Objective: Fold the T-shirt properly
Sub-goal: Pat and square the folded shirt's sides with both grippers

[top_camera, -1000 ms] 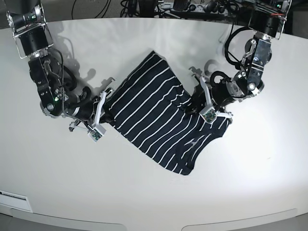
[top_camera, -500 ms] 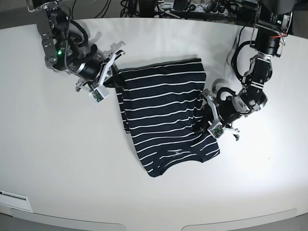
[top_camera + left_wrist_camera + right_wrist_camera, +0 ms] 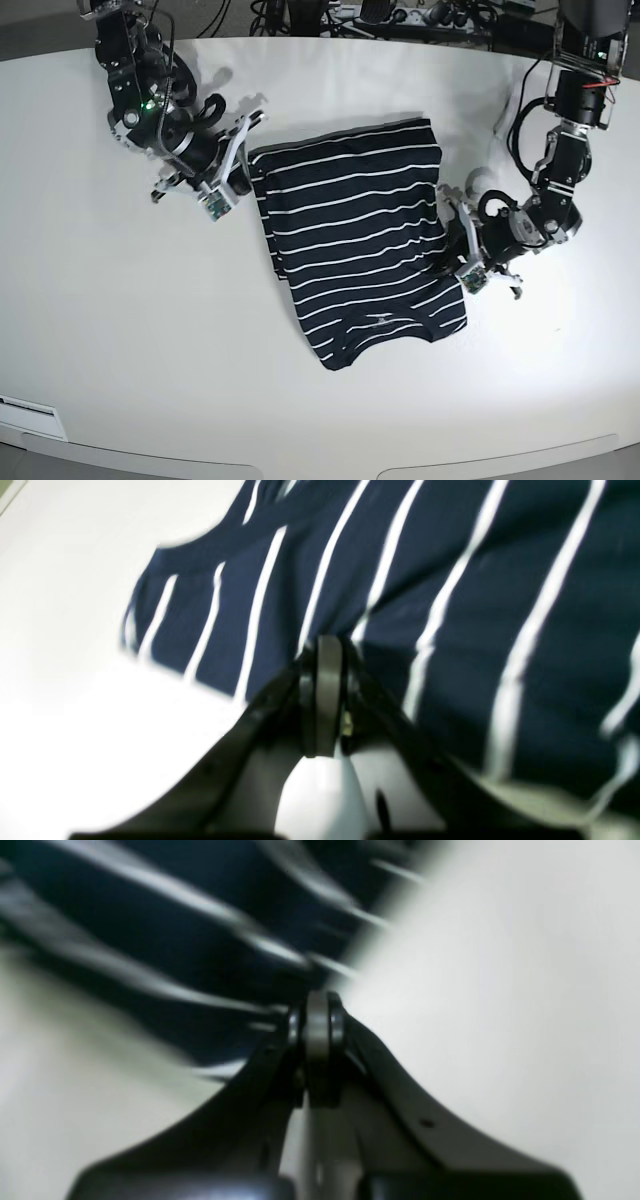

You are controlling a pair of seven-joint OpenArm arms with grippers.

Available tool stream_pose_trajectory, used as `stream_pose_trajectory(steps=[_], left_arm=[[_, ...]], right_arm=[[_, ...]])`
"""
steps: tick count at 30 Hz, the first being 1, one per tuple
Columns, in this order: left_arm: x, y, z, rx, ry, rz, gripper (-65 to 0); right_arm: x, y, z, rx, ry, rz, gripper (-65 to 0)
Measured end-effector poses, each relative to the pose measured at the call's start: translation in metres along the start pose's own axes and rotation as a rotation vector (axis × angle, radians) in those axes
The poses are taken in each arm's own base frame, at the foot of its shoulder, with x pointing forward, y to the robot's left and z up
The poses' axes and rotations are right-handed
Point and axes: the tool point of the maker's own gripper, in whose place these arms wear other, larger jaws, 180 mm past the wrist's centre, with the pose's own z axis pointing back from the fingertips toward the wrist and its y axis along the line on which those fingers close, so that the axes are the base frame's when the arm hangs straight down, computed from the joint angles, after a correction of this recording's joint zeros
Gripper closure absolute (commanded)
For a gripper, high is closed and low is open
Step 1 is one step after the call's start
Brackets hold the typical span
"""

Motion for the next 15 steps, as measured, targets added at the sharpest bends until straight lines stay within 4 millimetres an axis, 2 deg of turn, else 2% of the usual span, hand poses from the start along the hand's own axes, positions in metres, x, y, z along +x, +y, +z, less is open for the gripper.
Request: stream_pose_trajectory(steps=[3,5,8,10,13,15], left_arm=[[-0.018,0.015,0.018,0.018,0.075,0.027,0.0],[-0.023,0.020,0.025,0.024,0.096,0.044,0.0],[-0.029,0.030,0.036,0.037,0.114,0.047,0.0],[-0.021,0.033,0.038,0.040,0.076,0.080,0.0],[-0.013,0.031,0.034,0.033,0.038,0.107,0.0],[-0.022,0.024,0.026,0.051,0.076,0.140,0.0]], right_arm=[[0.036,-0.021,0.011,-0.063,-0.103,-0.002,0.0],[0.049,-0.026,0.015,-0.063,-0.146,-0.016,0.0],[0.053,-0.026,0.018,-0.047,-0.162,-0.031,0.0],[0.054,-0.019,0.018,-0.006,-0.167,-0.022,0.0],[0.053,-0.008,0.018,0.041,-0.179,-0.030,0.0],[0.042,-0.002,0.018,0.051,-0.155,-0.036,0.0]])
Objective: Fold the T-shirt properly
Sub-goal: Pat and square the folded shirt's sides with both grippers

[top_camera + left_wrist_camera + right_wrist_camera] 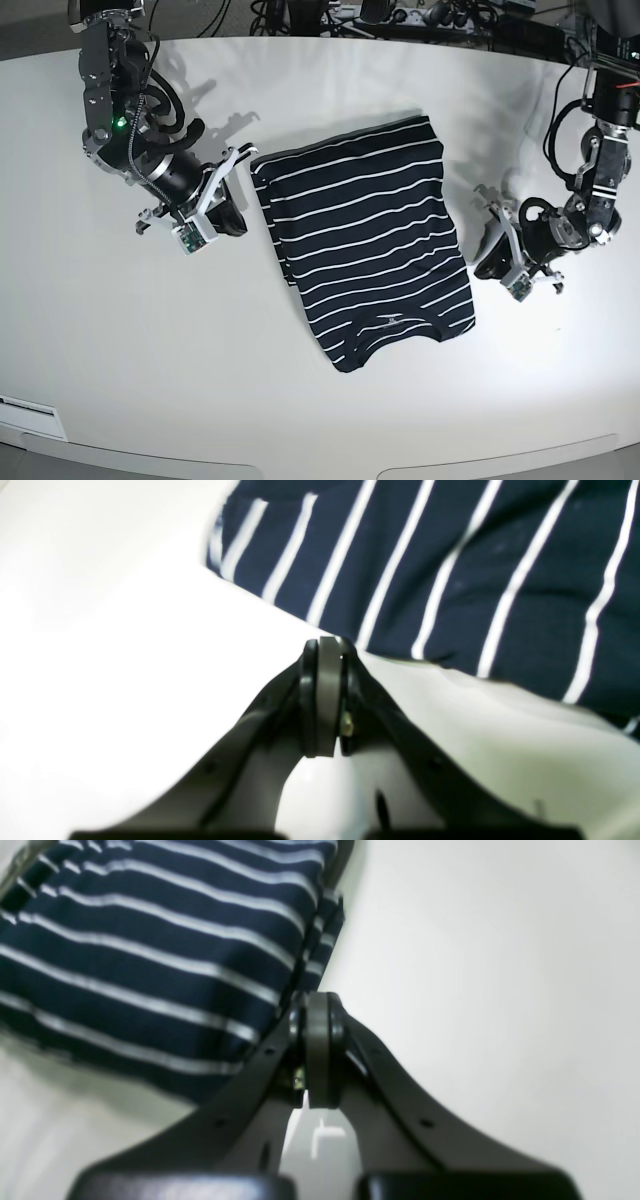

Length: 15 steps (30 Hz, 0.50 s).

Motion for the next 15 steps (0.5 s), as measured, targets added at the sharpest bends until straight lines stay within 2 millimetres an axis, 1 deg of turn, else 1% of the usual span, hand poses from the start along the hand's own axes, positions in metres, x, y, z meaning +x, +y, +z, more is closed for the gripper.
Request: stream_pose_trajectory(steps=[1,3,6,8,12,15], left_arm=[[0.001,-0.004,-0.007,0.017,-0.015,0.044,0.0],[0.005,-0.018,-0.019,-0.006,-0.028,0.077,0.0],[0.015,-0.044,-0.034,-0.056,-0.079,0.110,0.0],[0.022,-0.057,-0.042,-0.075,-0.108,0.128,0.0],[0.033,-0.068,-0.054,-0.079,-0.121,0.128,0.0],[0.036,-0.071,-0.056,-0.078,-0.134,0.105,0.0]], right_arm=[[-0.007,0.004,0.001,0.007,0.019,-0.009,0.0],[-0.018,0.014,-0.001,0.022,0.048,-0.007,0.0],[-0.015,0.026,-0.007,0.014,0.027,0.025,0.0],[-0.017,0.031,-0.010,0.024,0.028,0.035,0.0],[-0.051,0.048,-0.025,0.088,0.108,0.016,0.0],[-0.059,0.062,-0.032,0.132,0.115,0.002,0.0]])
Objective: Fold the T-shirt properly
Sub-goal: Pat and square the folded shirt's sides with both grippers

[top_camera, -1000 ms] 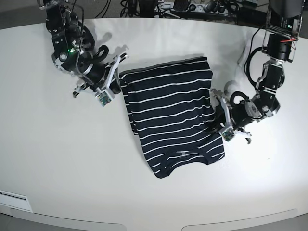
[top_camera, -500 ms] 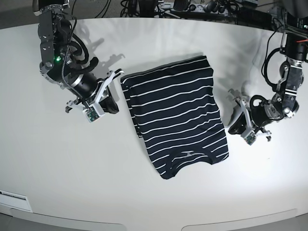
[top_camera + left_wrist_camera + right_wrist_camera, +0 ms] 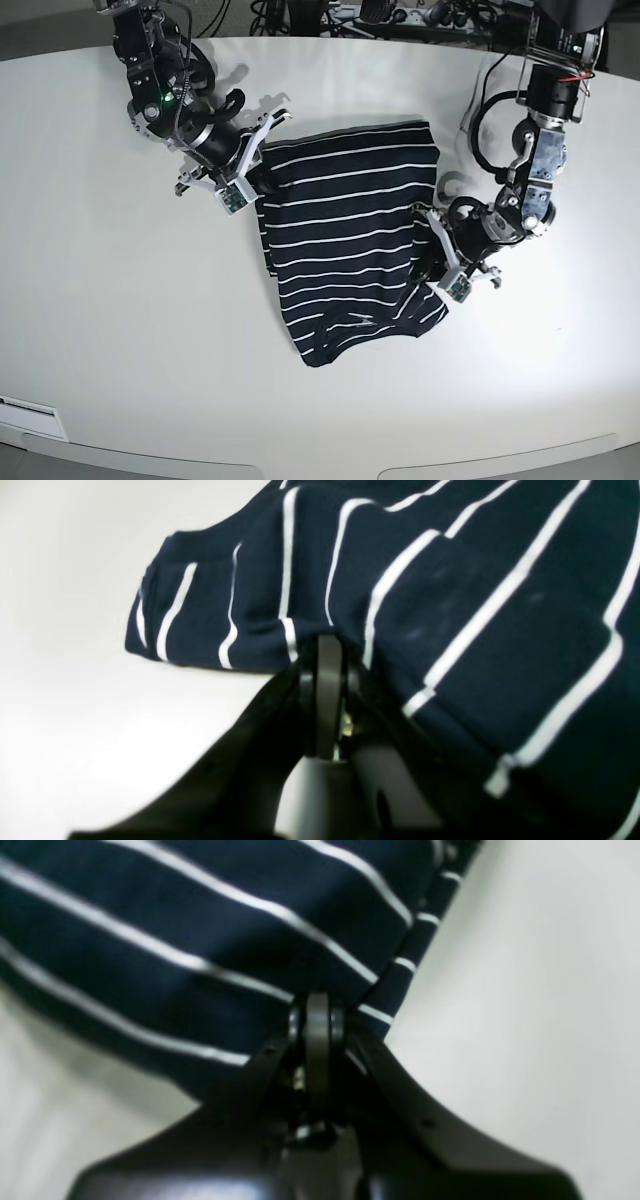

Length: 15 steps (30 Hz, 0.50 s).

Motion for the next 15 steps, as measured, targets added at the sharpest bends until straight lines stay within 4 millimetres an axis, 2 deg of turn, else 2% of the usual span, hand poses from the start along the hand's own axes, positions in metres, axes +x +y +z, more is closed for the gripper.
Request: stream_pose_trajectory(steps=[4,8,12,15], left_arm=[[0.003,0.001,-0.001,-0.001,-0.004,-0.012,0.0],[0.005,0.005,0.000,-0.001,0.001,-0.024,0.0],[0.006,0.010,0.007,-0.019,0.013,-0.052,0.0],[0.004,0.028,0.015,0.007,0.059,-0.091,0.0]], right_arm=[[-0.001,0.020,-0.006,0.044,0.012,0.015,0.0],[-0.001,0.031,-0.010,0.055,0.019,-0.011,0.0],[0.002,0.019,-0.013,-0.018,0.032,0.020,0.0],[0.011,0.007,-0.015,-0.059,0.026,0.056,0.0]])
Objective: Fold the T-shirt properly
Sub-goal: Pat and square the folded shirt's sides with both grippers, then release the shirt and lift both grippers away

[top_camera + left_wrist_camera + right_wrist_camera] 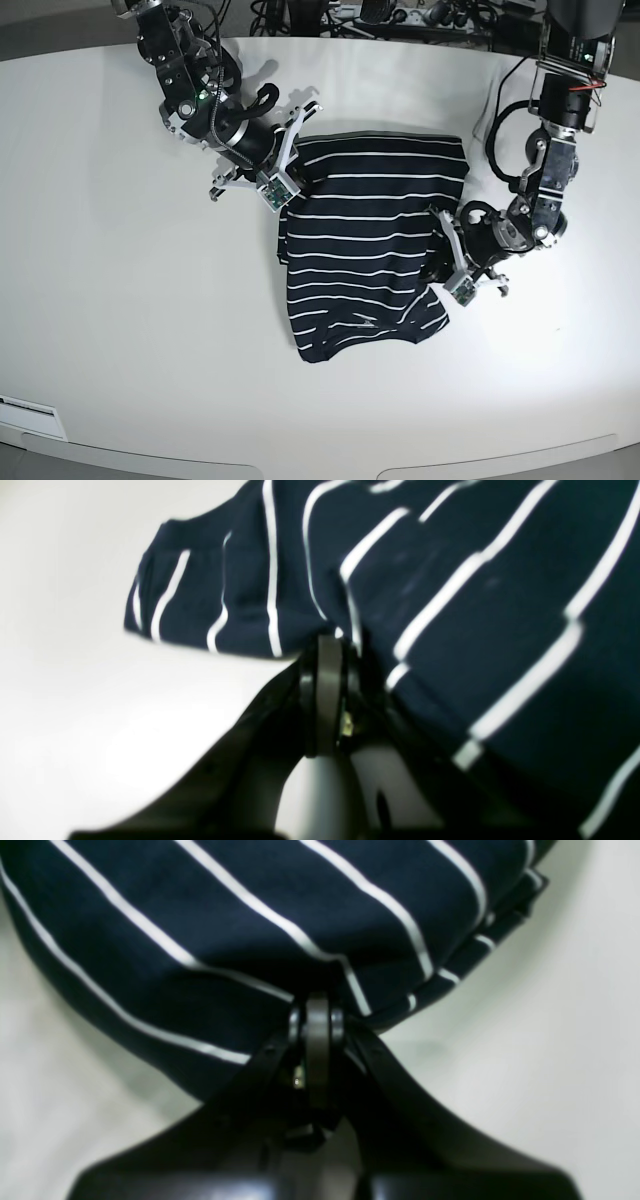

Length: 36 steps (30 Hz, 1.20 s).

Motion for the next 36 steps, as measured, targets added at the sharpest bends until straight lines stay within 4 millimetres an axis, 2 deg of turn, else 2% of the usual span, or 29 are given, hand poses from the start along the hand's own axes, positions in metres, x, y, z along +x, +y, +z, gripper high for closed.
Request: stream_pose_trajectory(steps=[2,5,7,9,11,14,18,21,23,25,27,30,32,36], left_arm=[[-0.002,0.016,0.008,0.028,0.032,-0.029,0.0],[0.006,0.040,0.019,0.069,0.037,-0.059,0.0],[0.023,0.054,0.026,0.087,-0.003,-0.053,0.0],[0.042,0.063,0.032,0.091,-0.059,-0.031,0.0],[0.058,0.062,0.036,0.051,-0.113,0.026,0.0],[0.074,0.050,0.038,-0.031,-0.181,0.183,0.0],[0.070,0.027,0.039,-0.156,-0.147,0.335,0.0],[0.071,0.015,0.041,-0.235,-0.130,0.408,0.0],[0.073,0.007,0.044,-0.283,-0.122,0.441,0.0],[0.075,0.000,0.049,-0.327,-0.109,0.454,0.0],[0.080,-0.007,0.055,-0.371,-0.105,0.460,0.0],[0.089,-0.017,0.066,-0.438,-0.108,0.464,0.0],[0.088,-0.025,0.070,-0.470,-0.075,0.436,0.0],[0.082,-0.039,0.075,-0.499,0.006,0.361,0.0]], right_arm=[[0.003,-0.005,0.001,-0.010,-0.001,0.006,0.0],[0.012,0.000,0.008,0.010,-0.022,0.003,0.0],[0.023,0.005,0.013,0.029,-0.058,-0.010,0.0],[0.041,0.012,0.019,0.063,-0.129,-0.002,0.0],[0.058,0.026,0.027,0.134,-0.198,0.038,0.0],[0.066,0.046,0.034,0.237,-0.239,0.083,0.0],[0.067,0.066,0.042,0.354,-0.268,0.109,0.0],[0.078,0.071,0.049,0.412,-0.315,0.086,0.0],[0.091,0.059,0.054,0.403,-0.365,0.046,0.0],[0.103,0.032,0.063,0.344,-0.415,-0.009,0.0],[0.113,0.003,0.078,0.305,-0.472,-0.048,0.0],[0.125,-0.028,0.106,0.288,-0.571,-0.072,0.0],[0.128,-0.048,0.121,0.260,-0.604,-0.096,0.0],[0.115,-0.073,0.139,0.236,-0.543,-0.109,0.0]])
